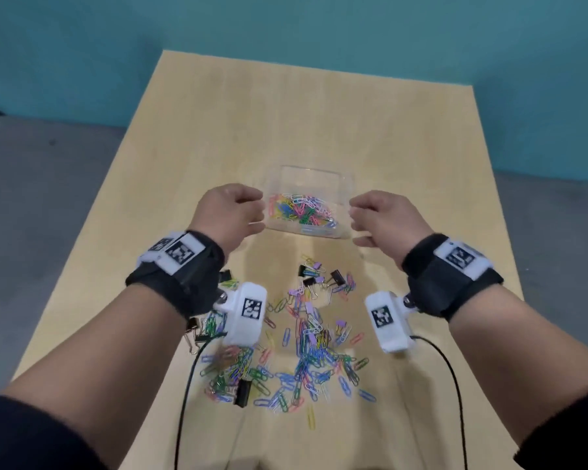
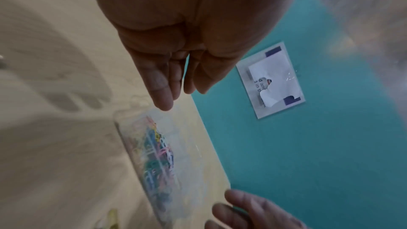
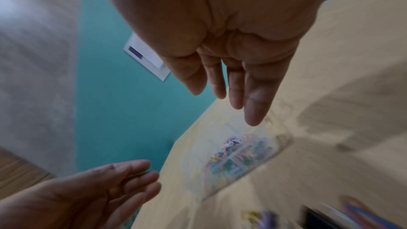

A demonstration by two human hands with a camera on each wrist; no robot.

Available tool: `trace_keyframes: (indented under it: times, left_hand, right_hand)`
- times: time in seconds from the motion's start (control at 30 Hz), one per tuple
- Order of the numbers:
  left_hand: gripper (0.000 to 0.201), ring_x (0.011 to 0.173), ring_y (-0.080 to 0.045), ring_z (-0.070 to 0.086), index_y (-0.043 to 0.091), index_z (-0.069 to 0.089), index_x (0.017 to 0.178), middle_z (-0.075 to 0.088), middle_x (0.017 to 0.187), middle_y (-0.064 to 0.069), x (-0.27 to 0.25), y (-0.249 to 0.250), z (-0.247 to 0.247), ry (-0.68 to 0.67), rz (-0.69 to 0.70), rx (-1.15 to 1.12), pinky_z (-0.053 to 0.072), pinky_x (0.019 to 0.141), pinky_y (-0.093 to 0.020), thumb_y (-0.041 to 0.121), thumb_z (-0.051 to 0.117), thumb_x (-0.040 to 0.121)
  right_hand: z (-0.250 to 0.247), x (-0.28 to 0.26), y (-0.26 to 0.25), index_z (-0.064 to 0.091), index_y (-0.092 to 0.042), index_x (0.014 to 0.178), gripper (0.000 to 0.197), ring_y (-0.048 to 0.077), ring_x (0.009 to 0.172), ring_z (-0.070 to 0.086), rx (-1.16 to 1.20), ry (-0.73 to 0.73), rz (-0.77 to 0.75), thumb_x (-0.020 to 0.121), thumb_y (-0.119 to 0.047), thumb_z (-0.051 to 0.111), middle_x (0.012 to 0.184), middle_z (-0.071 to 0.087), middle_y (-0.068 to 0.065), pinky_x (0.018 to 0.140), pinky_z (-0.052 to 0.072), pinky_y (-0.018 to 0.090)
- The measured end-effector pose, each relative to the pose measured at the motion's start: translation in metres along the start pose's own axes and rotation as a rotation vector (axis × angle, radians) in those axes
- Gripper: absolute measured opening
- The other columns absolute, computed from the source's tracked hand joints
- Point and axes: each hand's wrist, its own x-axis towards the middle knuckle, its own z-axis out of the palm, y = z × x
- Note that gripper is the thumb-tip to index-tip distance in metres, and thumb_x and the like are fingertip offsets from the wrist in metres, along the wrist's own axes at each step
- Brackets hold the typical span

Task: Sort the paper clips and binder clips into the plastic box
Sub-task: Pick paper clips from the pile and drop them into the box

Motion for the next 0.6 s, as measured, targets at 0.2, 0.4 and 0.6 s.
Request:
trace_keyframes:
  times: [0.2, 0.4, 0.6]
  left_hand:
    - [0.015, 0.074, -0.011, 0.062, 0.018, 0.068, 0.099, 0.069, 0.087, -0.001, -0.088, -0.066, -0.023, -0.06, 0.061, 0.367, 0.05, 0.077, -0.027, 0.012, 0.062, 0.087]
    - [0.018, 0.08, -0.012, 0.057, 0.026, 0.06, 0.084, 0.056, 0.084, 0.01, -0.186, -0.137, -0.019, -0.363, 0.466, 0.924, 0.042, 0.073, -0.025, 0.032, 0.043, 0.09]
    - [0.013, 0.073, -0.013, 0.051, 0.027, 0.063, 0.079, 0.059, 0.084, 0.01, -0.229, -0.179, -0.015, -0.537, 0.663, 1.189, 0.048, 0.061, -0.026, 0.031, 0.051, 0.077]
  right_hand:
    - [-0.008, -0.094, 0.095, 0.061, -0.017, 0.121, 0.032, 0.017, 0.101, 0.061, -0.491, -0.162, -0.089, 0.089, -0.022, 0.058, 0.112, 0.064, 0.001, 0.094, 0.044, 0.03]
    - [0.006, -0.182, 0.159, 0.061, -0.016, 0.103, 0.027, 0.026, 0.089, 0.055, -0.895, -0.19, -0.456, 0.08, -0.023, 0.048, 0.103, 0.058, 0.003, 0.08, 0.051, 0.037]
    - [0.026, -0.207, 0.171, 0.057, -0.019, 0.089, 0.02, 0.031, 0.086, 0.053, -1.07, -0.257, -0.452, 0.074, -0.022, 0.045, 0.099, 0.056, 0.004, 0.069, 0.052, 0.043]
